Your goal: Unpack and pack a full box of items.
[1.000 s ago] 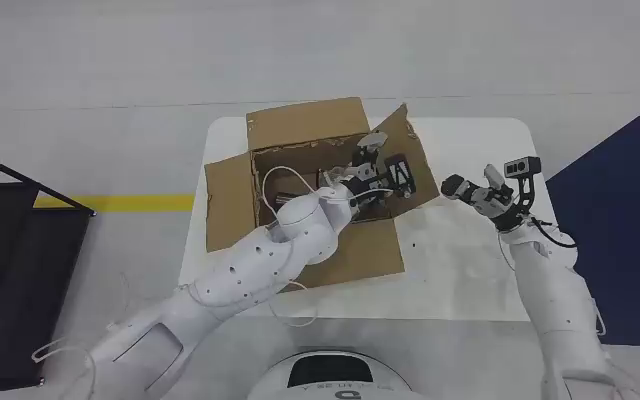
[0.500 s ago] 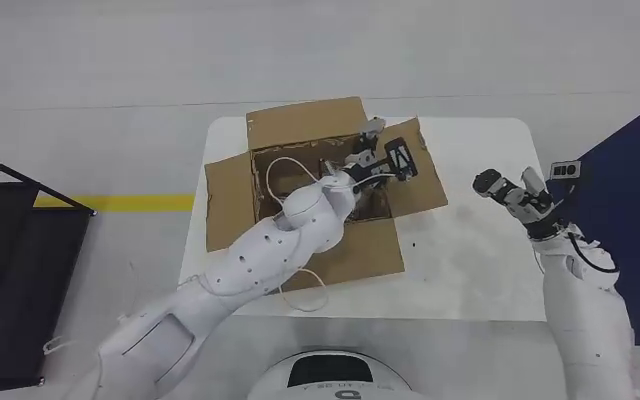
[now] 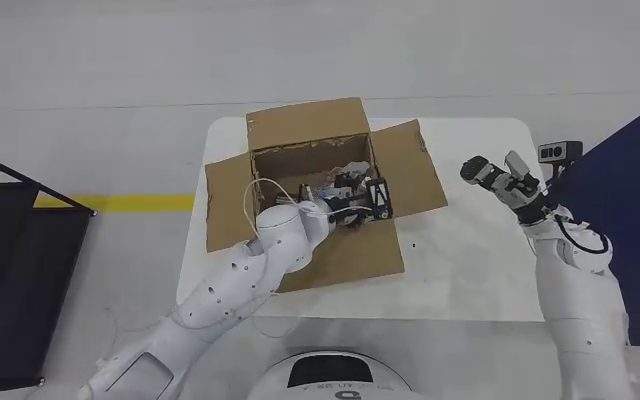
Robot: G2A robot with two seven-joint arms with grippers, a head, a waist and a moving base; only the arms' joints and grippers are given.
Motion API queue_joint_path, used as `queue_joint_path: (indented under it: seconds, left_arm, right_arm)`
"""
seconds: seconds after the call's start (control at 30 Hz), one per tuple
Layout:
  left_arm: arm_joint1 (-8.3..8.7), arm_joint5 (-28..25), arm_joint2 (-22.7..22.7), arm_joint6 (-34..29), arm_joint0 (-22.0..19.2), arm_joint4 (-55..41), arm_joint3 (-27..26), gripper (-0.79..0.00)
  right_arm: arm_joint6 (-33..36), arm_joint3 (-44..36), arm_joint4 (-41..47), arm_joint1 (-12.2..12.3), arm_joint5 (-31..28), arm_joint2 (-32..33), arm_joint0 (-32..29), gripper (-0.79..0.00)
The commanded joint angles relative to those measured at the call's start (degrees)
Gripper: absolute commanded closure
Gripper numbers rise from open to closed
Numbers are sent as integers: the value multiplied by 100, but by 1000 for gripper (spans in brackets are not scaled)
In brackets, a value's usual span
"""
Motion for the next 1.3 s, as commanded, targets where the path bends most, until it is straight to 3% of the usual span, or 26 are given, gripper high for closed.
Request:
queue_joint_path:
  seconds: [0.0,0.17,0.37,0.67,0.77,0.93,1.13,1.27]
  left_arm:
    - [0,-132,28,-39,5,15,18,-785]
    - [25,-679,-58,-122,15,-220,-18,-785]
    - [124,-1205,-438,-284,180,-586,-429,-785]
    - [239,-105,-999,94,568,54,-1222,-785]
    - [304,192,-1491,292,790,-33,-1483,-785]
    - [441,453,-2680,510,1291,-424,-1807,-785]
    - [577,556,-4110,932,1858,-983,-1647,-785]
    - [601,525,-4356,1018,1915,-1069,-1510,-785]
  right_arm:
    - [-46,-1,-24,4,2,24,-36,-785]
    - [-256,-50,-117,11,20,85,-125,-785]
    - [-364,-145,-184,10,72,38,-117,-785]
    - [-592,-389,-343,39,-105,263,-101,-785]
    - [-748,-788,-716,60,159,240,33,-785]
    - [-816,-1205,-1351,87,757,-62,509,-785]
    - [-1052,-1196,-2449,56,1473,-940,1328,-785]
    - [-1166,-1089,-2682,3,1723,-1435,1762,-785]
